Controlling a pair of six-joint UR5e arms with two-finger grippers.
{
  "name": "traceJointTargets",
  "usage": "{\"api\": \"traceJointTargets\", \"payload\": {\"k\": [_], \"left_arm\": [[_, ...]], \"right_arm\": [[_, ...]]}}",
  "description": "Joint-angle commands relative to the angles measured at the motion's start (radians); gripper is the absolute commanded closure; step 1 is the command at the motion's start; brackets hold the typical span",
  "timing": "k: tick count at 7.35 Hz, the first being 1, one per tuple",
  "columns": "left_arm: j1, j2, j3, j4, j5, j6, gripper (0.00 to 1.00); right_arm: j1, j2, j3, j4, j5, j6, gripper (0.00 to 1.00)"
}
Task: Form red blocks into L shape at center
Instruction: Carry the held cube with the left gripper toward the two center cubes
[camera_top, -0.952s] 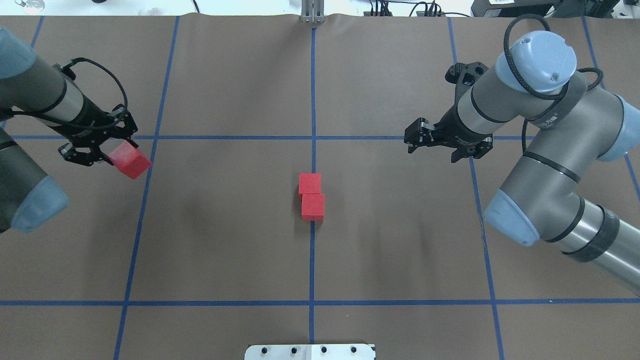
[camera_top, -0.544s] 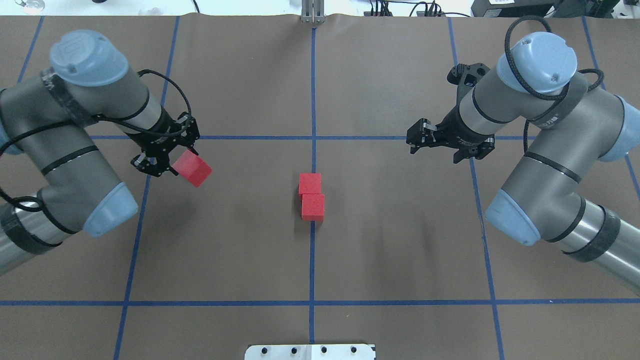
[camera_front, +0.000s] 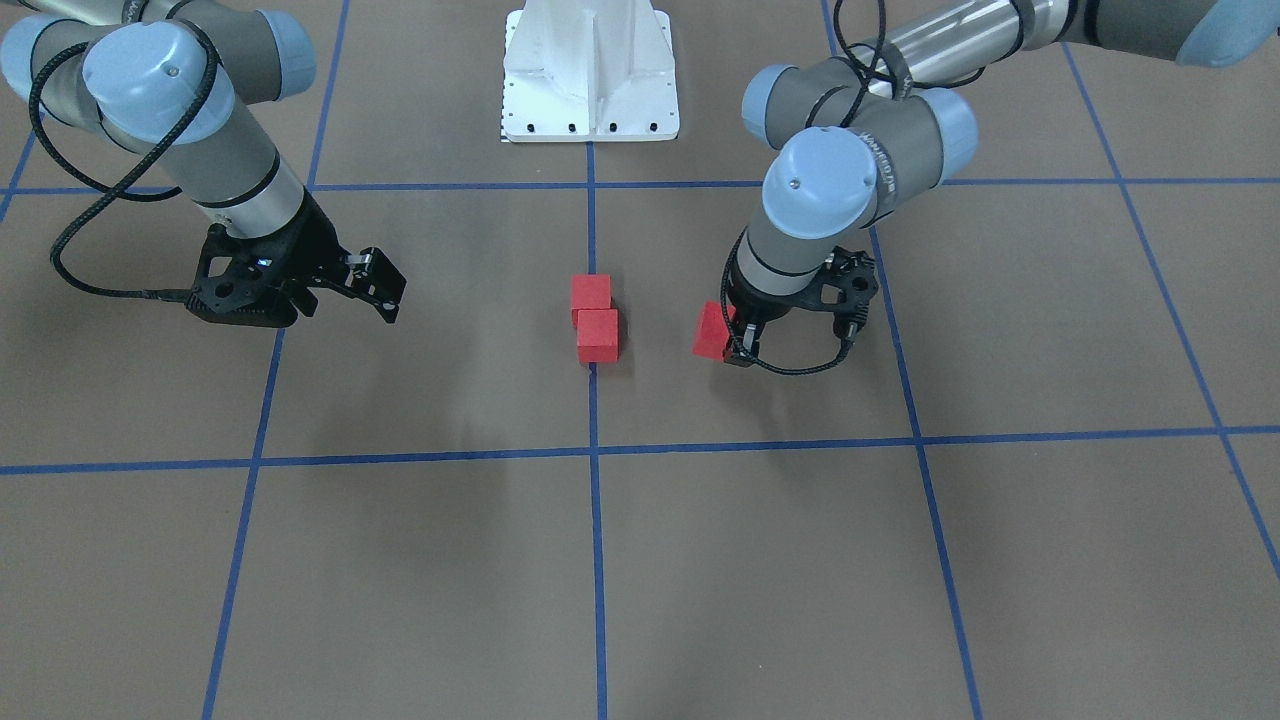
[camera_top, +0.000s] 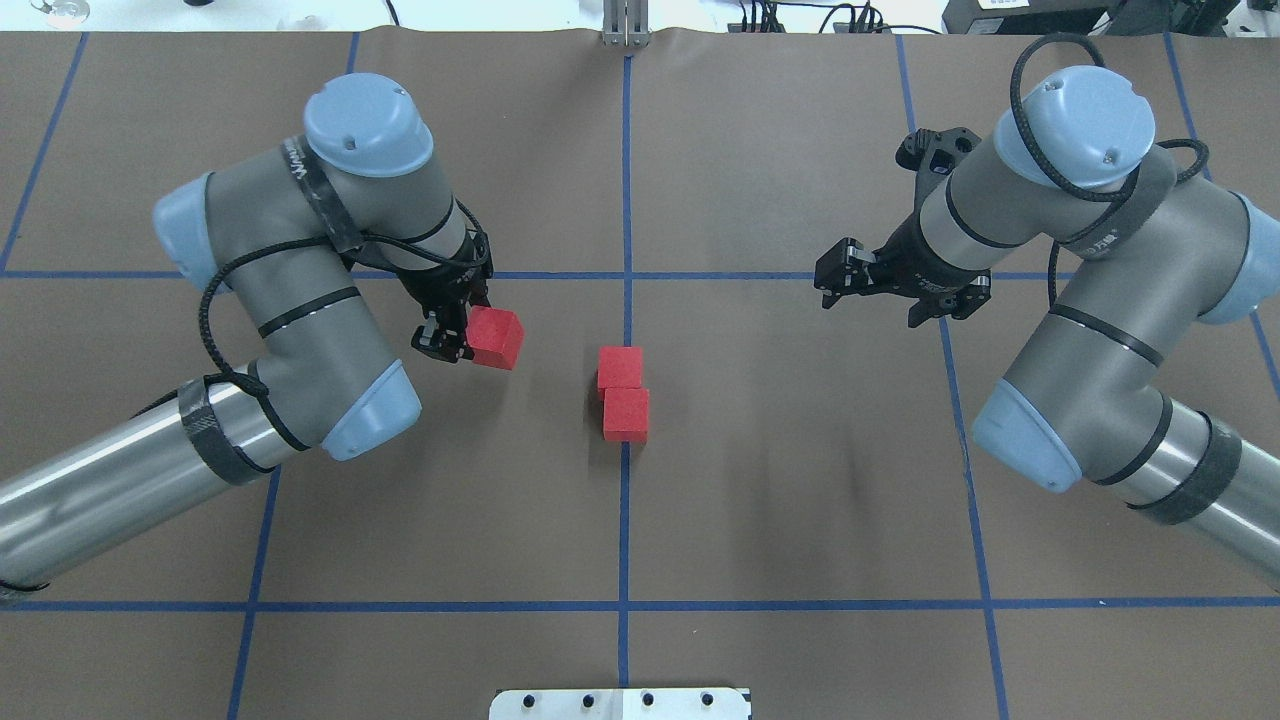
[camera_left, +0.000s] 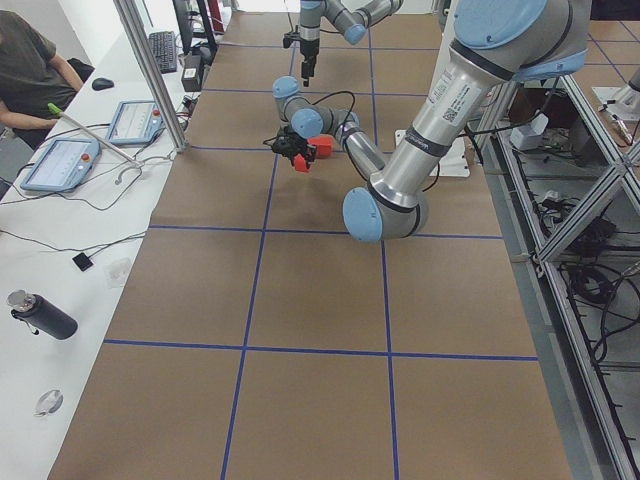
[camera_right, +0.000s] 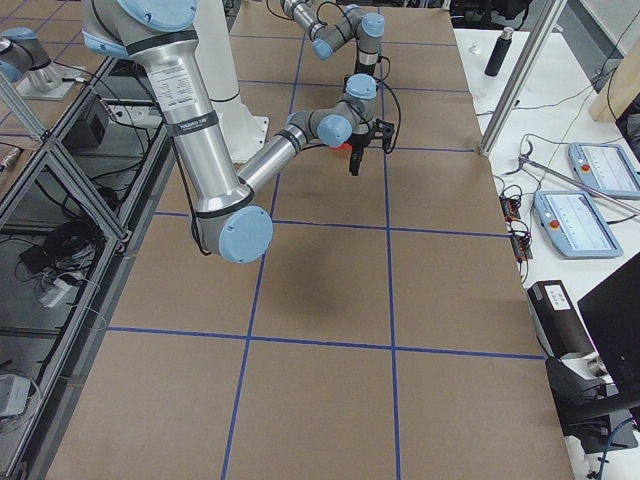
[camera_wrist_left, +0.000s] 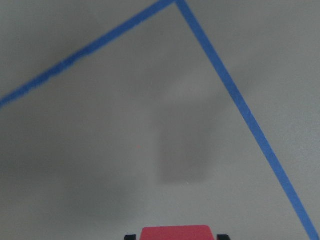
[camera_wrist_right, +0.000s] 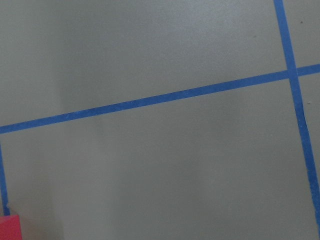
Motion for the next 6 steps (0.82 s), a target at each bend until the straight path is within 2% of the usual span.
{"api": "traceJointTargets", "payload": {"k": [1, 6], "left_arm": [[0.049, -0.051, 0.053, -0.001, 0.042, -0.15, 1.0], [0.08, -0.107, 0.115, -0.001, 0.057, -0.217, 1.0]], "right_arm": [[0.001, 0.0, 0.001, 0.0, 0.0, 0.002, 0.0], [-0.001, -0.002, -0.001, 0.0, -0.014, 0.003, 0.0]]}}
